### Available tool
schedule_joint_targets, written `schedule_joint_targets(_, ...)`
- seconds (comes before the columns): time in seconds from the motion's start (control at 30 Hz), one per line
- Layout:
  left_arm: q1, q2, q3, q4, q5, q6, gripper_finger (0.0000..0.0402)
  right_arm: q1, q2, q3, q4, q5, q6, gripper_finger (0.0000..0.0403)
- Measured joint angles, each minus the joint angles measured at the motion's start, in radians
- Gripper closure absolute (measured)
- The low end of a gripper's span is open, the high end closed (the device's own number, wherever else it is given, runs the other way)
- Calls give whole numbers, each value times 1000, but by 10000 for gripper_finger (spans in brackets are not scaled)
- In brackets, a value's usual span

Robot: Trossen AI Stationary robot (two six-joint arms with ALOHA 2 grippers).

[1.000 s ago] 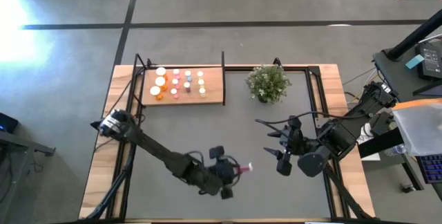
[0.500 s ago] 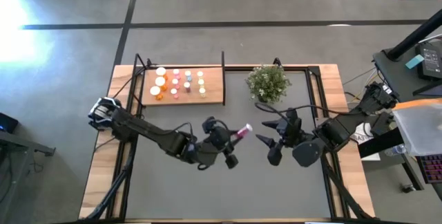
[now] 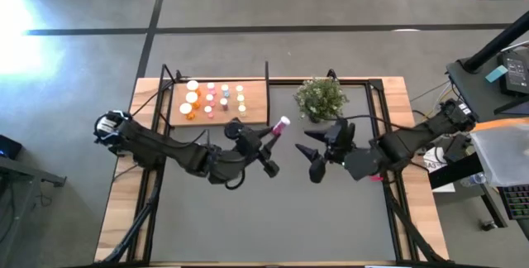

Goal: Pick and place medicine bottles onto shelf by color
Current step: Put the small blue pill bottle on the shelf aligned with the other small blue pill bottles

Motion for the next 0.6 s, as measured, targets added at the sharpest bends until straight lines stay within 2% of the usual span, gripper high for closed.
schedule_joint_targets(0.07,0,-9,0,76,-8,101,315,-20,0,0,119,-13,-145,177)
schedule_joint_targets(0.2,0,-10,0,307,-12,388,315,-46,0,0,367,-107,-396,177)
schedule_joint_targets(0.33,0,-11,0,629,-11,723,315,-58,-9,0,558,-160,-539,177)
schedule_joint_targets(0.4,-2,-11,0,766,-1,838,315,-60,-15,0,620,-168,-590,177)
schedule_joint_targets(0.5,-7,-12,0,877,46,870,315,-66,-19,0,685,-207,-650,177)
schedule_joint_targets(0.6,-13,-14,0,847,202,835,315,-83,-20,0,733,-322,-662,177)
